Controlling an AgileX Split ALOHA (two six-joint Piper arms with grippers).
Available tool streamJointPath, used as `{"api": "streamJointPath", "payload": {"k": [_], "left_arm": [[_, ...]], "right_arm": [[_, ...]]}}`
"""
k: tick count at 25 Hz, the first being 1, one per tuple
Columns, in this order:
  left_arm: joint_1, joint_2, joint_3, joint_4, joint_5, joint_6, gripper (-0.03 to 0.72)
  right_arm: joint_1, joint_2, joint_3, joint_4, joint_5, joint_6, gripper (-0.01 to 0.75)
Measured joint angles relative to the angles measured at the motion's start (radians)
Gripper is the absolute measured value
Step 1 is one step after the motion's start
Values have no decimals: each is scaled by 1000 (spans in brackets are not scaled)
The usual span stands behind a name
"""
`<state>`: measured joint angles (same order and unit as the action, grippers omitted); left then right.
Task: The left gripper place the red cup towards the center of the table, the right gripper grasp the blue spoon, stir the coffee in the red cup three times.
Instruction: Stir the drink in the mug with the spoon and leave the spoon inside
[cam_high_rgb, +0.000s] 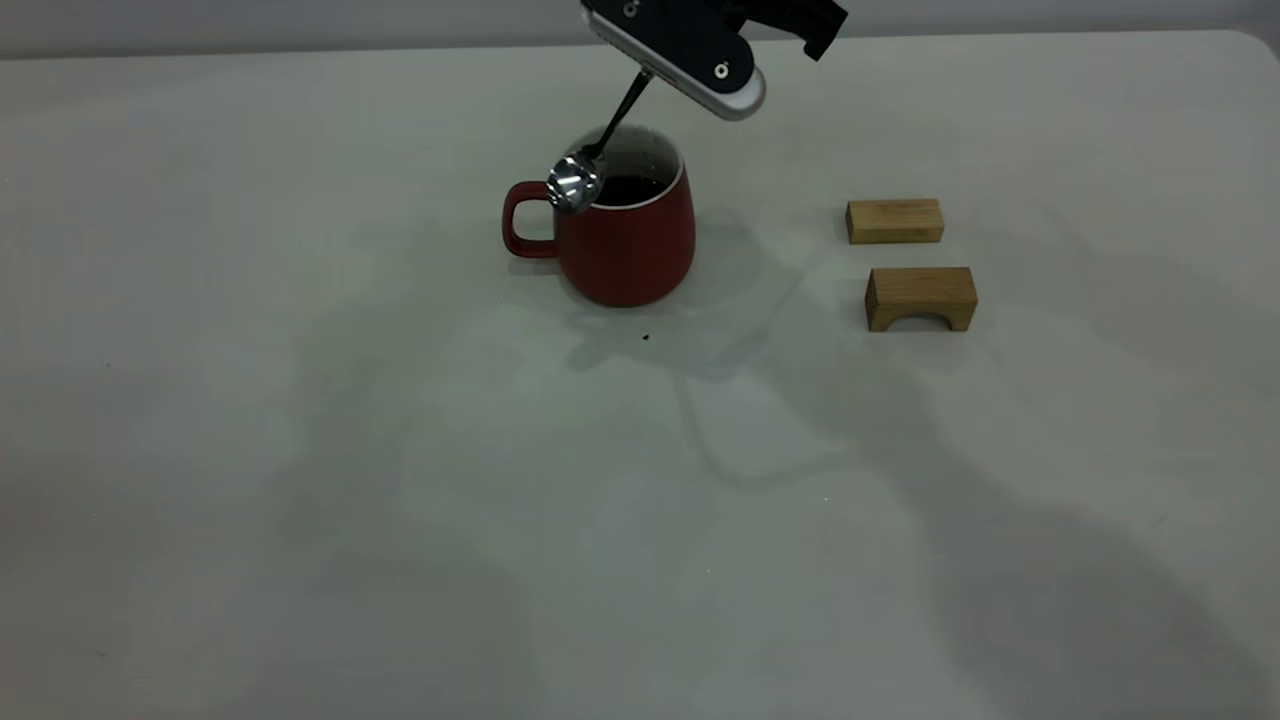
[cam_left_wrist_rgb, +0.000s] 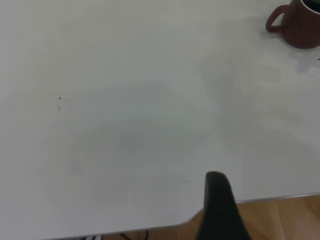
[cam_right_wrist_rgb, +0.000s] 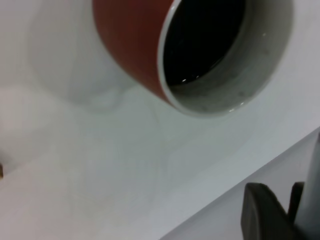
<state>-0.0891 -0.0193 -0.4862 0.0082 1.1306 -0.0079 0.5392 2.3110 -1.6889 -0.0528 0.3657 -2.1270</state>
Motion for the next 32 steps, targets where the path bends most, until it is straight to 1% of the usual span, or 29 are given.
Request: {"api": "streamJointPath", "payload": {"k": [5,10,12,17,19,23,26,28,30,32], "left_arm": [[0,0,0,0,0,0,558],[0,0,0,0,0,0,558],[0,0,0,0,0,0,558],[0,0,0,0,0,0,558],[0,0,0,0,0,0,558],[0,0,0,0,0,0,558],[0,0,0,0,0,0,558],[0,0,0,0,0,0,558],[0,0,0,0,0,0,558],[0,0,0,0,0,0,558]], "right_arm": [[1,0,0,-79,2,-1,126],[12,0,0,-266,-31,-2,126],[15,11,0,-338,-86,-2,126],[15,82,0,-404,-307,-2,126],[17,104,0,-421,-338,-2,126],[17,112,1,-484,-366,-2,126],[9,110,0,-507,-408,-2,126],[4,100,0,-509,-399,-1,126],[2,73,0,-510,-366,3,126],[1,45,0,-517,-366,2,126]]}}
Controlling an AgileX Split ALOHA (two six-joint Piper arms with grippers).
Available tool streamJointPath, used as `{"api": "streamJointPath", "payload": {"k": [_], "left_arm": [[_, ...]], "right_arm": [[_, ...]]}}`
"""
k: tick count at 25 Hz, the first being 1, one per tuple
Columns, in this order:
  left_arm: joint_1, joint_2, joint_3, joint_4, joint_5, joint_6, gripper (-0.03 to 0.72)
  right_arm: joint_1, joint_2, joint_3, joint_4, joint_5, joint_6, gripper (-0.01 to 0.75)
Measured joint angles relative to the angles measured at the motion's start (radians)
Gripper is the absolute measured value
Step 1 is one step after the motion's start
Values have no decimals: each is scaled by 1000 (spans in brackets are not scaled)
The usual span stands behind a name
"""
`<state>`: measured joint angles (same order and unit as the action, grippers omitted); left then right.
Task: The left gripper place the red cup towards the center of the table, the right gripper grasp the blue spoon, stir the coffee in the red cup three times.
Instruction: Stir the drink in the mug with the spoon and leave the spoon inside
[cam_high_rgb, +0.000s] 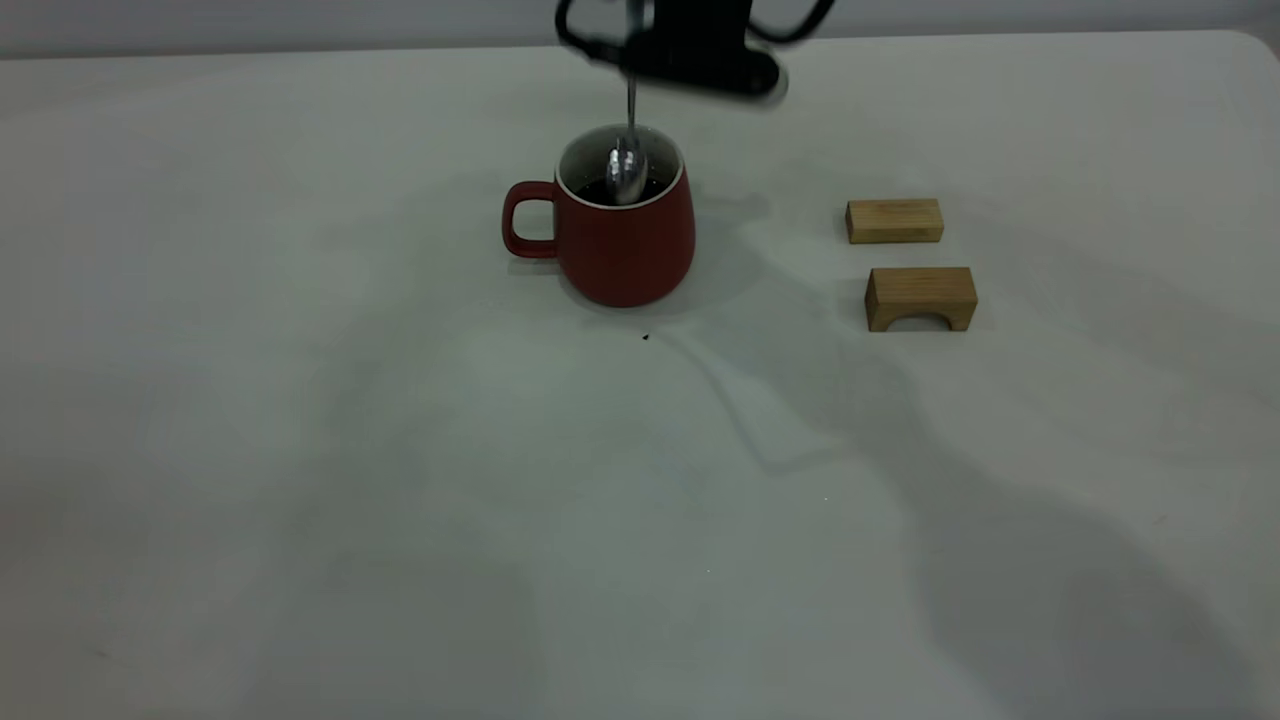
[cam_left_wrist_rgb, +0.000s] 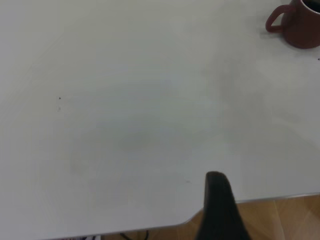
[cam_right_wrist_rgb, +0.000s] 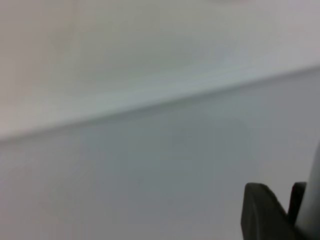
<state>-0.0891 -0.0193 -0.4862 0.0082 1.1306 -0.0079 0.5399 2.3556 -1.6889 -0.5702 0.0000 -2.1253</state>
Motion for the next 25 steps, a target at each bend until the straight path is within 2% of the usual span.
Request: {"api": "streamJointPath", "payload": {"k": [2,7,11,25], "left_arm": [[0,0,0,0,0,0,558],[0,0,0,0,0,0,558],[0,0,0,0,0,0,558],[0,0,0,0,0,0,558]], "right_arm": [[-2,-16,-2,-13,-56,-3,126],[-25,40,-5,-36,-310,-4,126],[-59,101,-2,-96,-456,-4,126],[-139,143,77,-330,-850,-7,126]]}}
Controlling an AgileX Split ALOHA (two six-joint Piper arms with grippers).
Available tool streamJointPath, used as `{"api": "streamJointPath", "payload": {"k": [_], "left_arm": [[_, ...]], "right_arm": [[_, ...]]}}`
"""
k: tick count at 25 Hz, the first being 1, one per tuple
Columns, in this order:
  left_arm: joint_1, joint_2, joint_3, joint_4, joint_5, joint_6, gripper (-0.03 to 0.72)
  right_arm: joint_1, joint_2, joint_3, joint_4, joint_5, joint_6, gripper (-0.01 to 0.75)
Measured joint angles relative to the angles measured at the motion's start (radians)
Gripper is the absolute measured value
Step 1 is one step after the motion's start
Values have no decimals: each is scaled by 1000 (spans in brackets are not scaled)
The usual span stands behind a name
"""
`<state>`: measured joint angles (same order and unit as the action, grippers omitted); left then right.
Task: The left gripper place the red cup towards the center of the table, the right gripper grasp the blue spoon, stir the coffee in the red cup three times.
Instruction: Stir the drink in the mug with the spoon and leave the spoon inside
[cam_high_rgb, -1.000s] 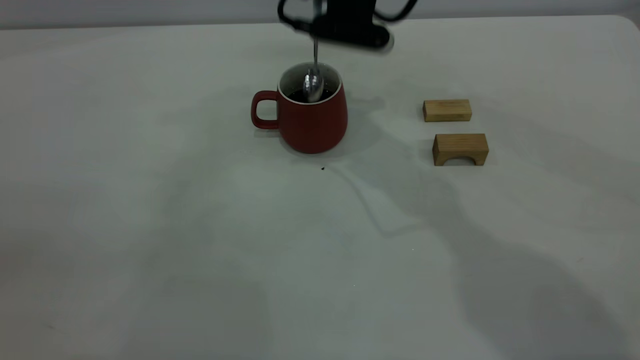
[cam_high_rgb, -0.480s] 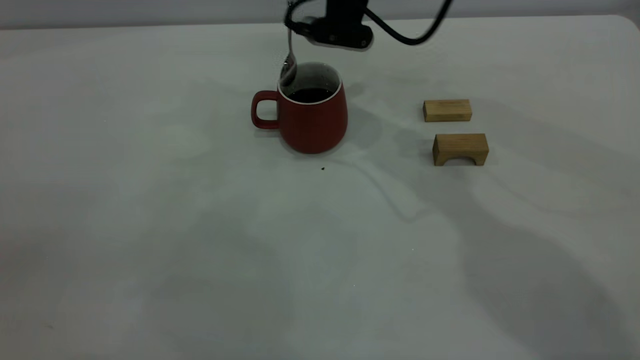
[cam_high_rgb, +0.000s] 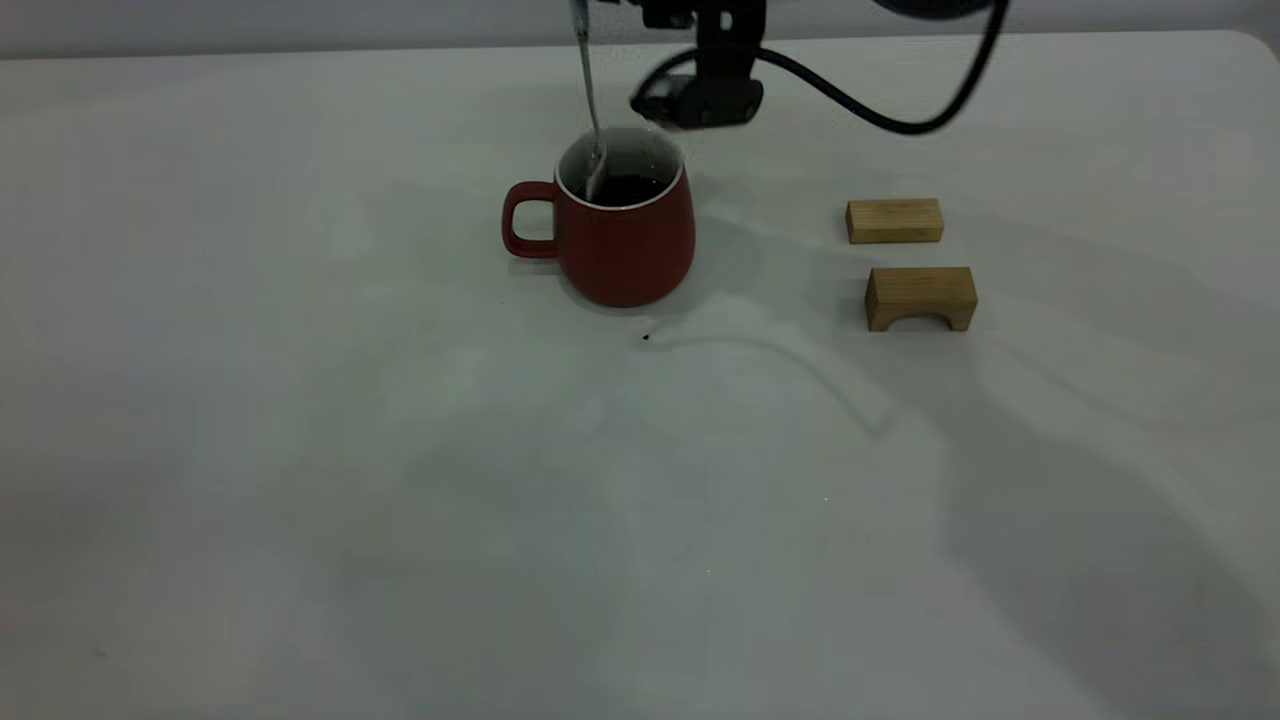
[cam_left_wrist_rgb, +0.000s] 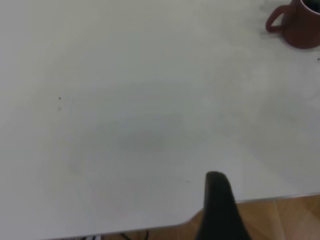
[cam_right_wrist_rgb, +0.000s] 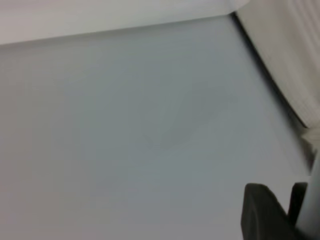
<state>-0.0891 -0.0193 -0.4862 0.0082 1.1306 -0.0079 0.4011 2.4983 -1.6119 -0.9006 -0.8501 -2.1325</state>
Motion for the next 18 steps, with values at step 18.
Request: {"api": "streamJointPath", "payload": {"k": [18], "left_arm": [[0,0,0,0,0,0,558]], "right_arm": [[-82,62,-28,-207,-214,-10,126]]}}
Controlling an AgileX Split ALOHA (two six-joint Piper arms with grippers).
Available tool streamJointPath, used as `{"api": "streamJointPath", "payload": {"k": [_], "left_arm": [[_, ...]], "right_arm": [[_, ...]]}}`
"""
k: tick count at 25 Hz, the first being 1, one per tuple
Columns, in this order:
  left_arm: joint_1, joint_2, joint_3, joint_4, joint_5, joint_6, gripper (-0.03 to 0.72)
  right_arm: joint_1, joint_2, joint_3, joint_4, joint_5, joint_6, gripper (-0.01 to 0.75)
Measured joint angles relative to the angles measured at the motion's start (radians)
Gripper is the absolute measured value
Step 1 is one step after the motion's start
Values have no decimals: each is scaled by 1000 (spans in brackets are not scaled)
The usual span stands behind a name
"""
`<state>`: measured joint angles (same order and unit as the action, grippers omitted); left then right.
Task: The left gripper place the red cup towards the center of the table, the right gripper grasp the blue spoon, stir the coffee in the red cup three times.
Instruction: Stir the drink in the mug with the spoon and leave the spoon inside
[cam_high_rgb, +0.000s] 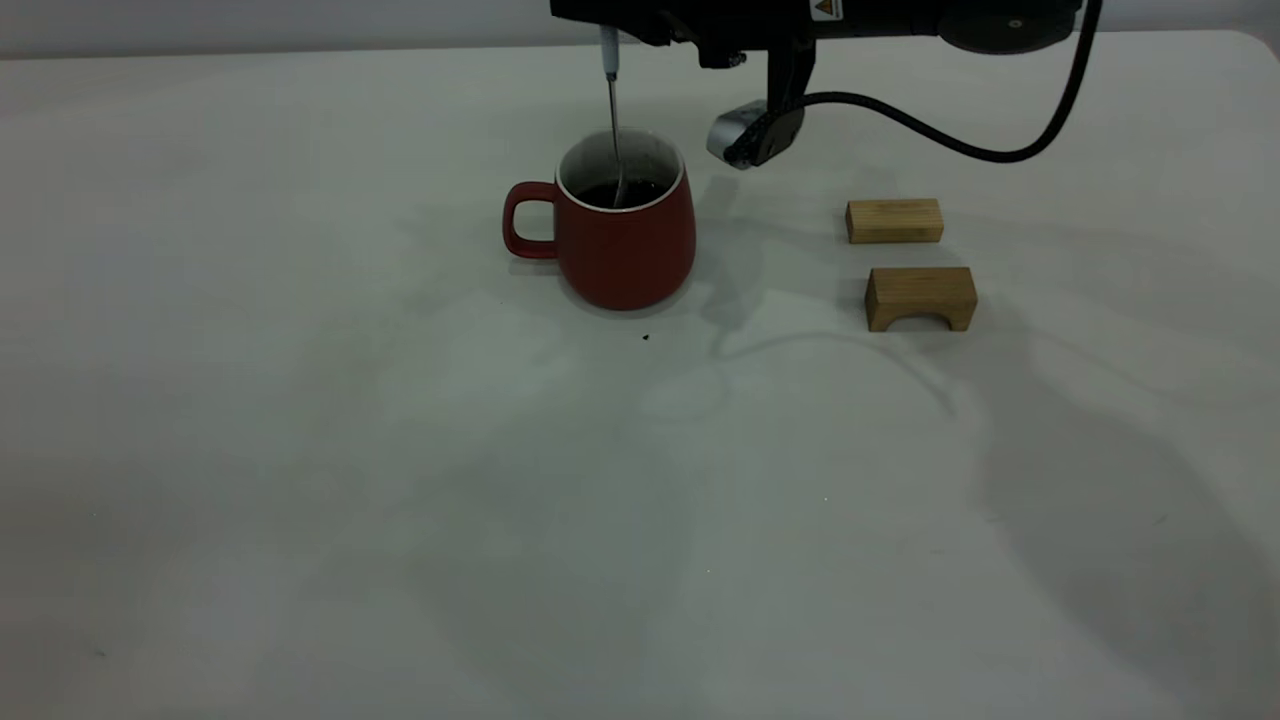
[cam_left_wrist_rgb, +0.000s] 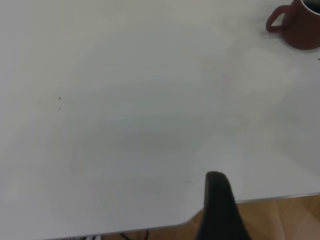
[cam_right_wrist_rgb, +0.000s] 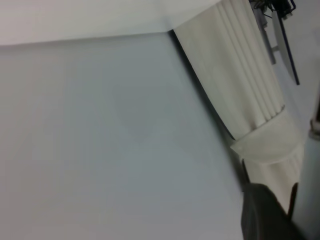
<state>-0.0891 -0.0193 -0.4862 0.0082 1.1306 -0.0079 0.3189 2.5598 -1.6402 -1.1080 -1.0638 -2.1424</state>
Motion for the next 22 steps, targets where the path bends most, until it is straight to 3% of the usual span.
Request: {"api": "streamJointPath", "payload": {"k": [6,18,22], "left_arm": [[0,0,0,0,0,0,558],[0,0,0,0,0,0,558],[0,0,0,0,0,0,558]], "right_arm": [[-1,84,-119,-31,-76,3,126],[-74,133,-180,-202,-89,3,126],[-73,179,-289,-205,-92,4,126]]}}
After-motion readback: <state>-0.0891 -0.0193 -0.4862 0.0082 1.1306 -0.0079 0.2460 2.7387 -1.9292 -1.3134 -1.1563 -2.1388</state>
